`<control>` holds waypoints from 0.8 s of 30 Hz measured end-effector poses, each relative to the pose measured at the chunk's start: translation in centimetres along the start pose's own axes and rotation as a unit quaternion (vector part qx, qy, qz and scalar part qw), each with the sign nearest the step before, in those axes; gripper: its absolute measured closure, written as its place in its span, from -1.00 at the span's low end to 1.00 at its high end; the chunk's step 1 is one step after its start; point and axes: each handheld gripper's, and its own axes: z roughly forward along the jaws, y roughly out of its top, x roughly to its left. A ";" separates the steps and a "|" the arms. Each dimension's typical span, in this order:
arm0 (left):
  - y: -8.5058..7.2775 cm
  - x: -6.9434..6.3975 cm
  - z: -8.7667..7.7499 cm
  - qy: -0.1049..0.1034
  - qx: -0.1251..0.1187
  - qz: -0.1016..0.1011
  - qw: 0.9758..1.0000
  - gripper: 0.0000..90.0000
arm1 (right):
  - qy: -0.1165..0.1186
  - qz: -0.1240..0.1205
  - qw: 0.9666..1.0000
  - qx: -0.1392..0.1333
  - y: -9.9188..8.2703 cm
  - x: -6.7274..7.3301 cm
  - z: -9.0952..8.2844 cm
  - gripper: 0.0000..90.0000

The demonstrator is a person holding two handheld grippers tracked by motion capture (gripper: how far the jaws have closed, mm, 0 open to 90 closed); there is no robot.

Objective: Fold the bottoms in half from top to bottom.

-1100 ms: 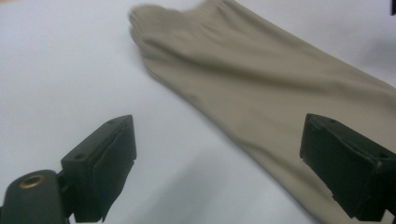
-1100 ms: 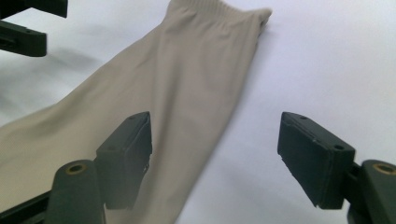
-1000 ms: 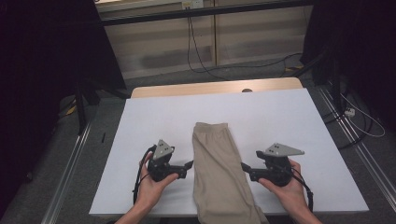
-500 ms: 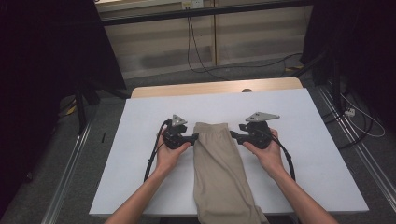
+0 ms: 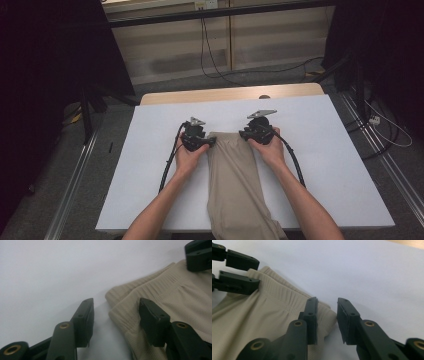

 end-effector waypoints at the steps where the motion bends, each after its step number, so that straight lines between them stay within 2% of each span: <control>1: -0.1 0.3 -0.1 -0.003 0.001 -0.009 1.000 0.03 | 0.011 0.013 1.000 0.000 -0.2 -0.4 0.2 0.46; 3: -0.1 0.4 -0.3 -0.016 -0.004 -0.027 1.000 0.03 | 0.015 0.017 1.000 0.001 -0.3 -0.5 0.2 0.44; 4: 0.1 0.6 -1.0 -0.027 -0.014 -0.021 0.999 0.01 | 0.027 0.027 0.999 0.005 -0.4 -0.7 0.3 0.41; 5: 0.1 0.6 -1.0 -0.027 -0.014 -0.021 0.999 0.01 | 0.027 0.027 0.999 0.005 -0.4 -0.7 0.3 0.41; 6: 0.4 0.8 -2.1 -0.029 -0.027 -0.013 0.999 0.02 | 0.043 0.043 0.998 0.009 -0.5 -0.9 0.5 0.34; 9: 0.6 1.1 -2.9 -0.038 -0.034 -0.022 0.998 0.07 | 0.049 0.040 0.998 0.012 -0.5 -0.9 0.5 0.32; 10: 0.6 1.2 -3.0 -0.036 -0.030 -0.020 0.999 0.07 | 0.050 0.037 0.998 0.015 -0.4 -0.9 0.5 0.33; 13: 0.1 1.5 -2.4 -0.045 -0.007 -0.019 0.999 0.07 | 0.055 0.028 0.998 0.022 -0.3 -0.7 0.6 0.36; 14: -0.2 1.4 -1.8 -0.042 0.000 -0.020 0.999 0.00 | 0.067 0.022 0.997 0.028 -0.2 -0.4 0.7 0.46; 15: -0.5 1.4 -1.1 -0.053 0.001 -0.037 0.998 -0.01 | 0.065 0.017 0.997 0.028 -0.3 -0.2 0.7 0.47; 16: -0.6 1.2 -0.7 -0.047 0.000 -0.043 0.998 0.00 | 0.065 0.013 0.997 0.028 -0.2 -0.2 0.7 0.52; 17: -0.6 1.2 -0.6 -0.041 -0.003 -0.038 0.998 0.05 | 0.070 0.016 0.997 0.030 -0.2 -0.2 0.7 0.64; 18: -0.6 1.2 -0.6 -0.041 -0.003 -0.038 0.998 0.09 | 0.070 0.016 0.997 0.030 -0.2 -0.2 0.7 0.64; 19: -0.5 1.2 -0.5 -0.048 -0.003 -0.042 0.998 0.09 | 0.080 0.020 0.996 0.030 -0.2 -0.4 0.7 0.71; 20: -0.4 1.2 -0.3 -0.078 -0.003 -0.054 0.996 0.34 | 0.088 0.034 0.995 0.025 -0.3 -0.8 0.6 0.82; 21: -0.4 1.2 -0.3 -0.078 -0.003 -0.054 0.996 0.49 | 0.088 0.034 0.995 0.025 -0.3 -0.8 0.6 0.82; 22: -0.3 1.3 -0.3 -0.080 0.001 -0.055 0.995 0.49 | 0.090 0.036 0.995 0.021 -0.3 -0.8 0.5 0.84; 23: -0.1 1.2 -0.2 -0.087 -0.008 -0.067 0.994 0.61 | 0.083 0.038 0.996 0.014 -0.2 -0.8 0.3 0.84; 24: 0.1 1.3 -0.3 -0.095 -0.013 -0.068 0.993 0.67 | 0.079 0.037 0.996 0.008 0.0 -0.9 0.1 0.85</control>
